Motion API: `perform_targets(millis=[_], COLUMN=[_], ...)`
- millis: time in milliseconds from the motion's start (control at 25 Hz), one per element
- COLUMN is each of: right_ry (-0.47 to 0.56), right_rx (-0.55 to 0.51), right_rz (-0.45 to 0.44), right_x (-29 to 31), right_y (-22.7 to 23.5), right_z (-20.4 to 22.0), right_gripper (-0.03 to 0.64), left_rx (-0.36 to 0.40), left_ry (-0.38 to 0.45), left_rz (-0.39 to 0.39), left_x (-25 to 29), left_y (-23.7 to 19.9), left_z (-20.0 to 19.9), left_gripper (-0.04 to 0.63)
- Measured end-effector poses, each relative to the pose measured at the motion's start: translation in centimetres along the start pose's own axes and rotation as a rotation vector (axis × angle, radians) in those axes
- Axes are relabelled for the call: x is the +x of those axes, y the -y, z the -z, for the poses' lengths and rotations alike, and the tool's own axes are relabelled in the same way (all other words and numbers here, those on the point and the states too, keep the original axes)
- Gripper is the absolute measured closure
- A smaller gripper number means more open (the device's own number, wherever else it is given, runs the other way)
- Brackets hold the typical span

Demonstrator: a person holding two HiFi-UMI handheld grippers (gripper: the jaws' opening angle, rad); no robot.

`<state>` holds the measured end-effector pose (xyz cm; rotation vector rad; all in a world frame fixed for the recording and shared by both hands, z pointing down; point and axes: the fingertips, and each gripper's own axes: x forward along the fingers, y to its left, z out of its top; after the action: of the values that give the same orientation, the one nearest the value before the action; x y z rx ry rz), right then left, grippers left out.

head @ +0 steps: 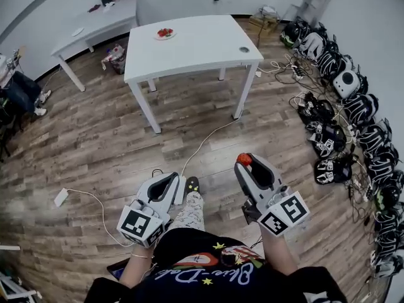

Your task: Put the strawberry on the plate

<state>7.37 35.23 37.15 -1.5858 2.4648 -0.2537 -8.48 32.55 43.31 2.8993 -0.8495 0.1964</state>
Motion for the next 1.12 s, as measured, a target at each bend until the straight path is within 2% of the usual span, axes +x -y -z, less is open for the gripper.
perform_targets(millis=[280,480,840,1120], right_ry=[-0.022,-0.001,-0.070,-0.119], right_rx=[-0.063,-0.087,-0.057,-0.114], right_rz=[-0.103,-0.122,-0.171,-0.285], right_x=[16.2,25.4,40.6,55.6], right_y=[6.2,10.2,19.9,28.3], right_z=[-2.6,-4.9,-4.1,-5.5], right_gripper=[0.476,0.476,0.476,0.476], left_rx=[0.005,0.025,0.001,0.064], left_ry=[0.065,0.102,0.042,0.040], left_rz=[-0.045,-0.075,-0.116,-0.207], left_x=[8.9,13.9,24.6,35.0], left_y=[-13.0,-21.2,-32.0,-43.8], left_z=[-4.3,-7.4,-7.3,-11.3], left_gripper=[0.598,0.599,0.600,0.600])
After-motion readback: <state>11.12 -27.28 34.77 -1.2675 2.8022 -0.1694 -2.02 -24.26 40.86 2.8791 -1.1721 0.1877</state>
